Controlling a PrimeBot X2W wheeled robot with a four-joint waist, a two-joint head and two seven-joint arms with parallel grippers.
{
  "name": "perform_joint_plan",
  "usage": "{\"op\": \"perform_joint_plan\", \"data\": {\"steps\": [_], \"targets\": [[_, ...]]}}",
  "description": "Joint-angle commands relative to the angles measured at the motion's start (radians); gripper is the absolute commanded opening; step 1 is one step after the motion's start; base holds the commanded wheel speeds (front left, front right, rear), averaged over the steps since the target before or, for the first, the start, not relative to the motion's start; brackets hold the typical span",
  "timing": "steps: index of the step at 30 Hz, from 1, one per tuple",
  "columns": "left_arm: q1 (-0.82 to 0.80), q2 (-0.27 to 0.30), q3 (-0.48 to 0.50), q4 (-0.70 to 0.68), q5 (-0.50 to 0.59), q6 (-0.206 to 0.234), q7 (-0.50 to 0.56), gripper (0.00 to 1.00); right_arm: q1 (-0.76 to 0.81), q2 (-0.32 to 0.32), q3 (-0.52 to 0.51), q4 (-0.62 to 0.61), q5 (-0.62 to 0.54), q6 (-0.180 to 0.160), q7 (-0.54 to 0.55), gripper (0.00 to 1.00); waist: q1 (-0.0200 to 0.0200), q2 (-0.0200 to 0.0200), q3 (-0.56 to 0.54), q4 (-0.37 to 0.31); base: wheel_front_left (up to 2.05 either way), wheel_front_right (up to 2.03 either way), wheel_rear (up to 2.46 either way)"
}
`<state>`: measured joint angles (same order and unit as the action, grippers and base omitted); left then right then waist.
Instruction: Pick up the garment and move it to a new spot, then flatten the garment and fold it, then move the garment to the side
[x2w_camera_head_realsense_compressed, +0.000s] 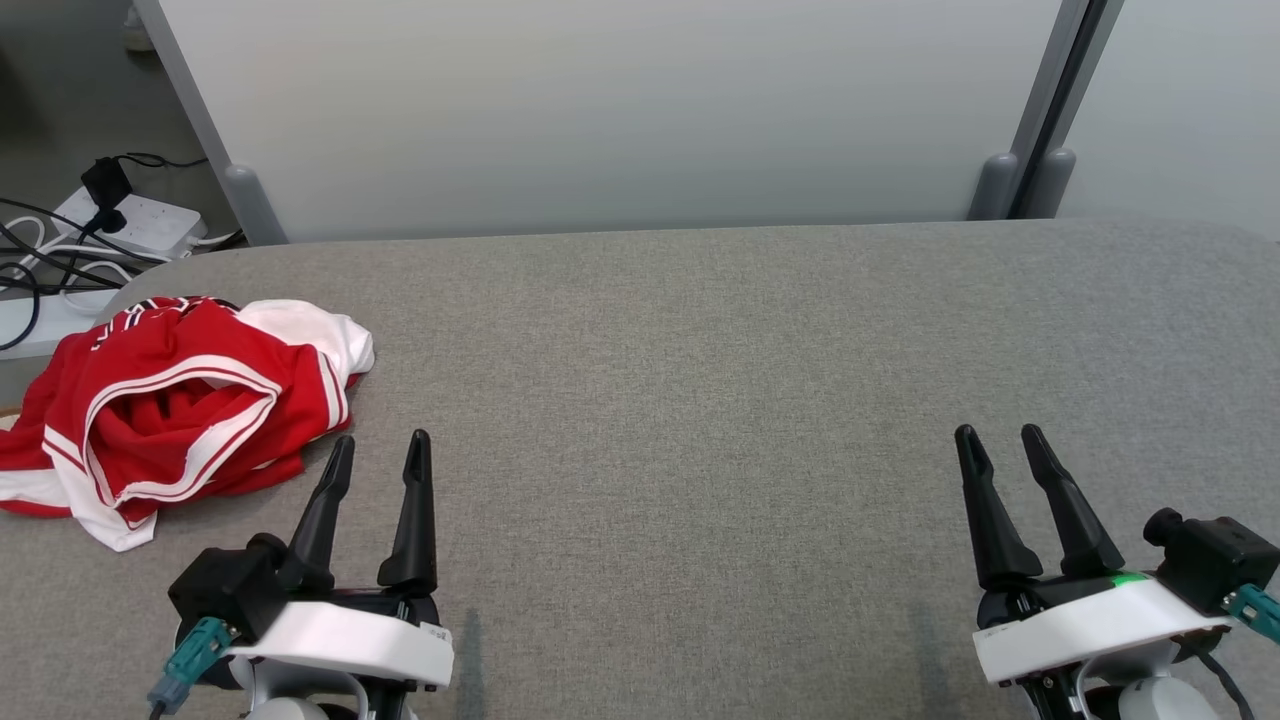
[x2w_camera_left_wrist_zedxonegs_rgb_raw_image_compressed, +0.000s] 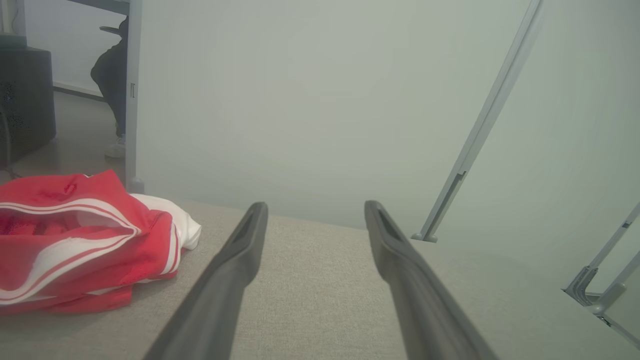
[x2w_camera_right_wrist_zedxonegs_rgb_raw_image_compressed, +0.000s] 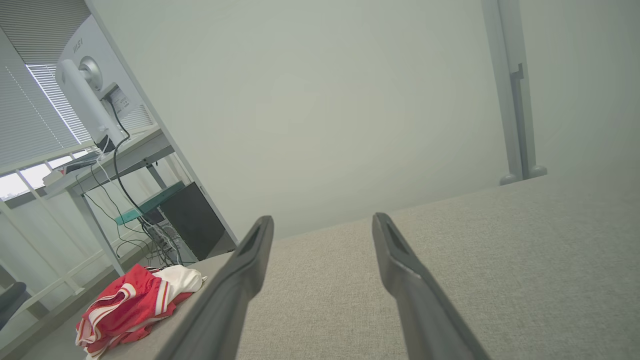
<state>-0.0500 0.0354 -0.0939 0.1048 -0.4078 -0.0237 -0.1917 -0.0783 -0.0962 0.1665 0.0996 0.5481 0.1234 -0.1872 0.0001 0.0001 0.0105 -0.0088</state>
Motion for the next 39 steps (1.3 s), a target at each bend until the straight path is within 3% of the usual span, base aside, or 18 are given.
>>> {"op": "perform_joint_plan", "data": {"steps": [1, 20, 39], "targets": [[-0.056, 0.012, 0.018, -0.035, 0.042, 0.009, -0.016, 1.00, -0.047, -0.004, 0.016, -0.042, -0.041, 0.007, -0.021, 1.00, -0.0001, -0.0001, 0.000, 0.001, 0.00, 0.00, 0.00], [-0.074, 0.015, -0.002, -0.074, 0.251, 0.031, -0.069, 1.00, -0.054, 0.000, 0.040, -0.086, -0.247, 0.007, -0.074, 1.00, -0.0001, -0.0001, 0.005, -0.002, 0.00, 0.00, 0.00], [-0.076, 0.015, -0.004, -0.025, 0.242, 0.044, -0.070, 1.00, -0.048, 0.004, 0.036, -0.081, -0.262, 0.007, -0.075, 1.00, -0.0001, -0.0001, 0.004, 0.002, 0.00, 0.00, 0.00]]}}
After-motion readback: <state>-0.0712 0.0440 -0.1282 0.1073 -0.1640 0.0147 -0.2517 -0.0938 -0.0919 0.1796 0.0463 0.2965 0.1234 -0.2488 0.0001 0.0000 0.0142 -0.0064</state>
